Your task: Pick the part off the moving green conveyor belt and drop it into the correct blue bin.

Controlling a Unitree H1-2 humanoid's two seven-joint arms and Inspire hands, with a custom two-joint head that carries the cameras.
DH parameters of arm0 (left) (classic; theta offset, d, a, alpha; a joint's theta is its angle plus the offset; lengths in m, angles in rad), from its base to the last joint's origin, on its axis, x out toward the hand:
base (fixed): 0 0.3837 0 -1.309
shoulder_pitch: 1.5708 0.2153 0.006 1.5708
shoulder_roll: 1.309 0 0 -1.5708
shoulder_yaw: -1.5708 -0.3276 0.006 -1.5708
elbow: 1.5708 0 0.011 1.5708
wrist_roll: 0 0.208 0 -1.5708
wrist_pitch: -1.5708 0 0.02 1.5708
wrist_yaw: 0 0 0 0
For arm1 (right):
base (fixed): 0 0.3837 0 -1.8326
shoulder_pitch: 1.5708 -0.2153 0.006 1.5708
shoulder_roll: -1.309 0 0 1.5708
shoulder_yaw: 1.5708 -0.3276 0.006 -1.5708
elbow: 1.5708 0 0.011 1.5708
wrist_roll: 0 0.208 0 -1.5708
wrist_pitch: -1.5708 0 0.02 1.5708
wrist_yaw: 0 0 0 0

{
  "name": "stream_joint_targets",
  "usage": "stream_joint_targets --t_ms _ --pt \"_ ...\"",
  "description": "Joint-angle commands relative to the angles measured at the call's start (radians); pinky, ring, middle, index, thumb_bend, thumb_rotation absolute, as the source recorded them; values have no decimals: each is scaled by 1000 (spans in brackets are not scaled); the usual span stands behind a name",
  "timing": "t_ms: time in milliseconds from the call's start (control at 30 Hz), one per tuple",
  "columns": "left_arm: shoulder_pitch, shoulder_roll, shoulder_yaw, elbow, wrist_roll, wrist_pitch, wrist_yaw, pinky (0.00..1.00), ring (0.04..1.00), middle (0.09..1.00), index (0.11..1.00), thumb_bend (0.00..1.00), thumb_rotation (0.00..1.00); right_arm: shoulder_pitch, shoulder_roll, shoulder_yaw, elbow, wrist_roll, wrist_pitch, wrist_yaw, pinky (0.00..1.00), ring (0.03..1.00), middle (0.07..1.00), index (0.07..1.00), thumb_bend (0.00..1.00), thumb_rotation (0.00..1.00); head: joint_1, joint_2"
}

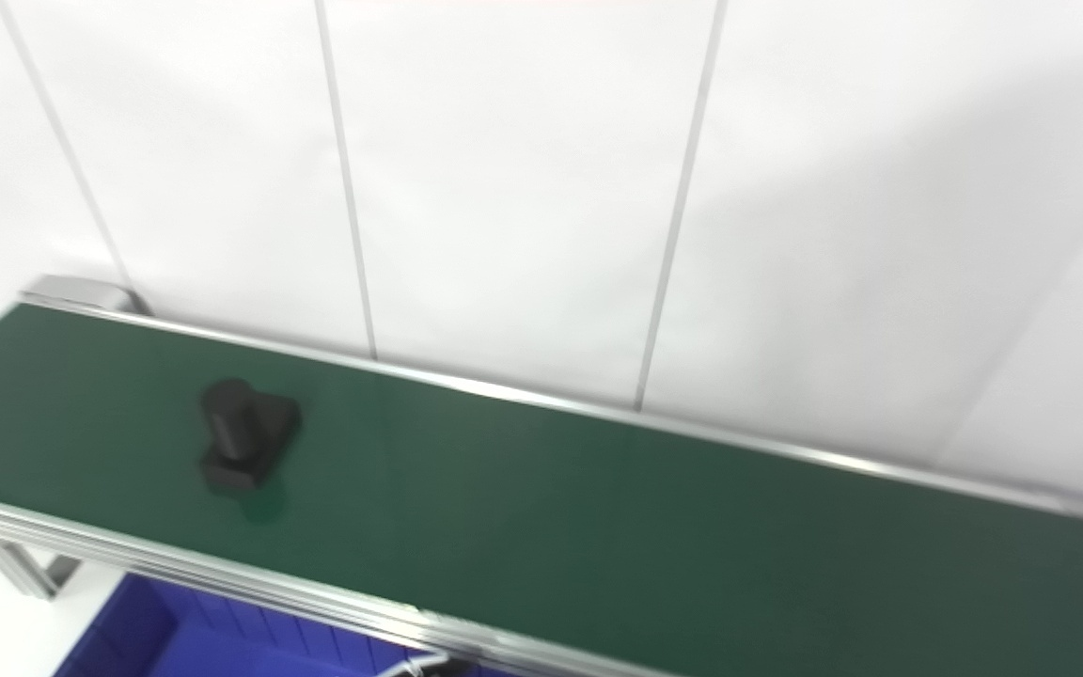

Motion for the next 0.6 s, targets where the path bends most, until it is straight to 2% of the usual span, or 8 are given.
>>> stream_joint_targets --t_ms 0,133,300,400,567 --pt "-20 9 -20 -10 18 -40 53 678 784 825 785 911 251 4 2 -15 -29 21 -77 -23 696 764 815 936 930 154 1 0" --pt "-33 22 -55 0 24 -40 97 662 774 817 776 907 257 15 4 -34 -56 47 -79 -19 756 799 826 963 935 118 5 0" --pt "-44 36 -93 -3 22 -40 149 649 760 804 765 918 259 26 11 -54 -126 62 -100 -23 775 811 828 970 944 114 10 8" --pt "-52 43 -111 0 16 -40 162 648 756 806 770 914 247 17 16 -62 -165 53 -115 -27 689 767 812 959 945 122 9 11" --pt "-69 45 -132 14 20 -40 185 645 754 803 770 916 269 -31 33 -71 -316 32 -18 14 700 760 803 953 960 185 7 15"
